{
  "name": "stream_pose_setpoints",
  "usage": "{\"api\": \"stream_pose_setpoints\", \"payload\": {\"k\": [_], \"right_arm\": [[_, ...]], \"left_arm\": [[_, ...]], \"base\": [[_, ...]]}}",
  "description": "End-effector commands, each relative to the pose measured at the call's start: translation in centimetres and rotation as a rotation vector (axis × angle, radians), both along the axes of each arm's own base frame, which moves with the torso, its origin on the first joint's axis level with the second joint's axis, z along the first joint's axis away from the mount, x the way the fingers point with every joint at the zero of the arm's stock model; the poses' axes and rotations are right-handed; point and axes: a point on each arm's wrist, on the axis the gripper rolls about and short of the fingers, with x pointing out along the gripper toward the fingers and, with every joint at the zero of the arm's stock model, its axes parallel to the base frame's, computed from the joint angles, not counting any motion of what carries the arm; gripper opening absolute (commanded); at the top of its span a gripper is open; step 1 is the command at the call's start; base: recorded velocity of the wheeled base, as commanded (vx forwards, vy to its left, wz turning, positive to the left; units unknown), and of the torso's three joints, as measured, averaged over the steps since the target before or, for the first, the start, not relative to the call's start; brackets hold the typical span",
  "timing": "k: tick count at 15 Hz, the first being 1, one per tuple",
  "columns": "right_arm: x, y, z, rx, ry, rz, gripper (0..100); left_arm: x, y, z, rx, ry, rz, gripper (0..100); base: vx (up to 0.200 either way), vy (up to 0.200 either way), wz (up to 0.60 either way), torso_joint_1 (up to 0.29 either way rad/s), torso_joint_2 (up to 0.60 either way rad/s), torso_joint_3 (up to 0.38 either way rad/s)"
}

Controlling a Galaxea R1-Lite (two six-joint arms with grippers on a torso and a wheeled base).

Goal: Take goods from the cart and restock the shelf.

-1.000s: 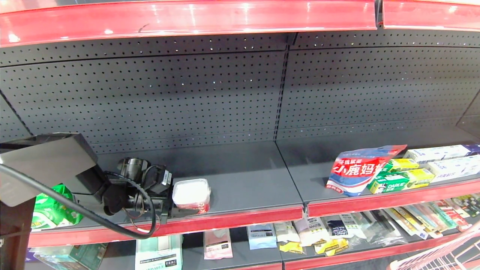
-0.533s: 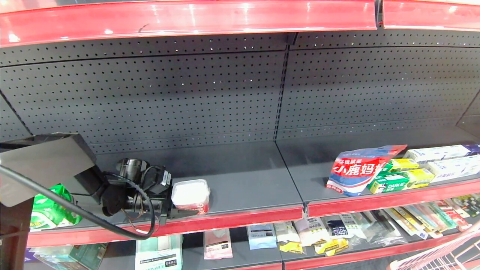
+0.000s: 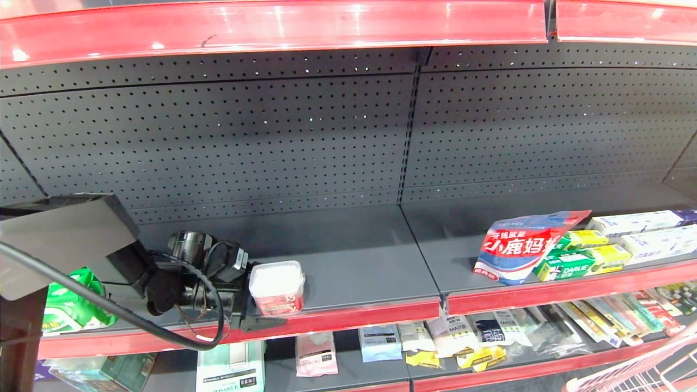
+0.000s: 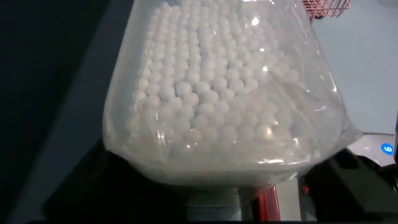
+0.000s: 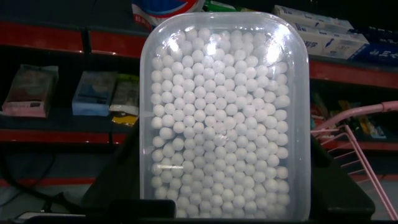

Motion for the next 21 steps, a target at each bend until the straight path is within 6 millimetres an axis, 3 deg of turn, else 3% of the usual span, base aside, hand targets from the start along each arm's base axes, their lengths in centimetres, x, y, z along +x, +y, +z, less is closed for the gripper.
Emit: {"api": "stream_pose_setpoints", "payload": {"k": [1, 7, 11, 15, 21], "right_arm": [[0.0, 0.0, 0.0, 0.0, 0.001, 0.001, 0], [0.0, 0.0, 0.1, 0.0, 0.001, 0.001, 0], [0.0, 0.0, 0.0, -0.002, 0.004, 0.001, 0], [0.0, 0.0, 0.0, -0.002, 0.004, -0.001, 0], [0.1, 0.0, -0.2, -0.002, 0.01, 0.002, 0]], "left_arm": [[0.0, 0.0, 0.2, -0.002, -0.003, 0.001, 100], [0.0, 0.6, 2.3, -0.015, -0.038, 0.021, 100], [-0.7, 0.5, 5.4, -0.047, -0.017, 0.039, 100], [-1.0, 0.5, 7.3, -0.063, -0.029, 0.05, 100], [-0.2, 0.7, 11.8, -0.117, -0.044, 0.148, 100]], "base": [[0.0, 0.0, 0.0, 0.0, 0.0, 0.0], [0.0, 0.0, 0.0, 0.0, 0.0, 0.0], [0.0, 0.0, 0.0, 0.0, 0.0, 0.0], [0.0, 0.0, 0.0, 0.0, 0.0, 0.0], [0.0, 0.0, 0.0, 0.0, 0.0, 0.0]]}}
